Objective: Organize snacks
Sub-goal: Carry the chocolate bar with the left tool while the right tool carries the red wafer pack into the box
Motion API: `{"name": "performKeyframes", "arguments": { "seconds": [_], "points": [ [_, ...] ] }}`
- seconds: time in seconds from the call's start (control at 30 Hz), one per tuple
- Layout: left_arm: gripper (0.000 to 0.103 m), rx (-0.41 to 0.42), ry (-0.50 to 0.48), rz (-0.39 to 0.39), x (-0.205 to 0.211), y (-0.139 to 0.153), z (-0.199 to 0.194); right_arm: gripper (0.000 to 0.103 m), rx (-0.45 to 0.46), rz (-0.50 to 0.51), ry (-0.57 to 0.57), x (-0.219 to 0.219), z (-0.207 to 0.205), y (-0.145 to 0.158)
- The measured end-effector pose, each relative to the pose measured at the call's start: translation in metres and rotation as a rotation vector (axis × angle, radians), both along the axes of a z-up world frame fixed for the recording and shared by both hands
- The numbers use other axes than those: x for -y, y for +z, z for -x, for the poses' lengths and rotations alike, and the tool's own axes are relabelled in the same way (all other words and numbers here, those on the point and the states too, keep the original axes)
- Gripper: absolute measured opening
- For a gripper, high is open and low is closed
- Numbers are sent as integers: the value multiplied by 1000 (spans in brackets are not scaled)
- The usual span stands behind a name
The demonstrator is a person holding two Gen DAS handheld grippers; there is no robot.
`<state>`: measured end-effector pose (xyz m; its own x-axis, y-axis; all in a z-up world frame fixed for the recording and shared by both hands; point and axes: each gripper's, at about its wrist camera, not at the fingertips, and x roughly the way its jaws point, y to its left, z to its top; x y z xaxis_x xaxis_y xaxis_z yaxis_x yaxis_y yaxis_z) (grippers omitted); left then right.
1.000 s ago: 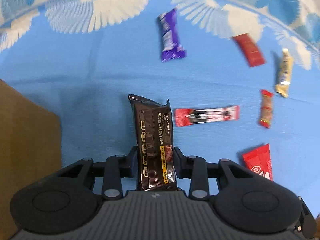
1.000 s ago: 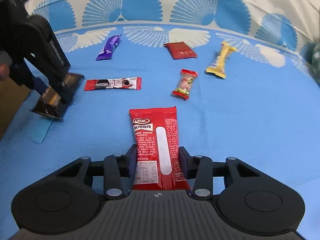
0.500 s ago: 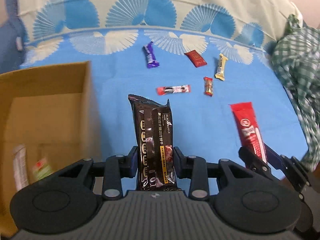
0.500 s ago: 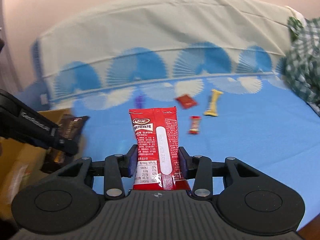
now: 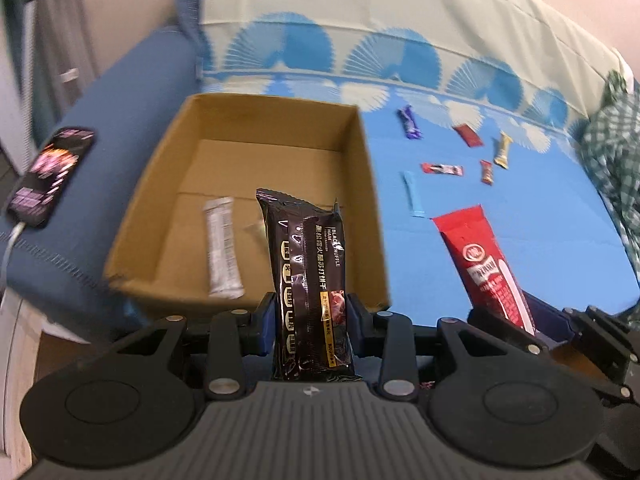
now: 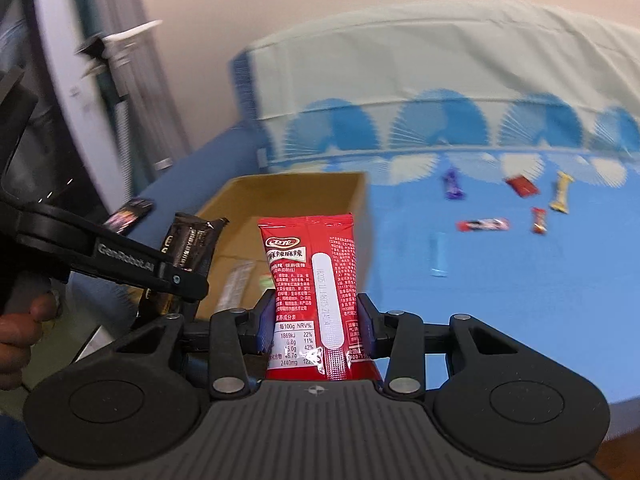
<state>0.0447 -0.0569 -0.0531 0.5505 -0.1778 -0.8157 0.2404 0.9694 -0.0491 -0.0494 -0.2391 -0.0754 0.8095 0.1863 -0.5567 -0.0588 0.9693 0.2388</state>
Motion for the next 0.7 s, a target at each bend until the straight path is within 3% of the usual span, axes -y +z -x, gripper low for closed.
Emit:
{"name": "performKeyframes", "arguments": {
  "seconds": [0.27, 0.7],
  "points": [
    [39, 75, 43, 53, -44, 15, 43, 43, 40, 83, 88, -47, 24, 20],
    [39, 127, 33, 101, -54, 24, 57, 43, 64, 153, 79, -63, 37, 29]
  ]
}}
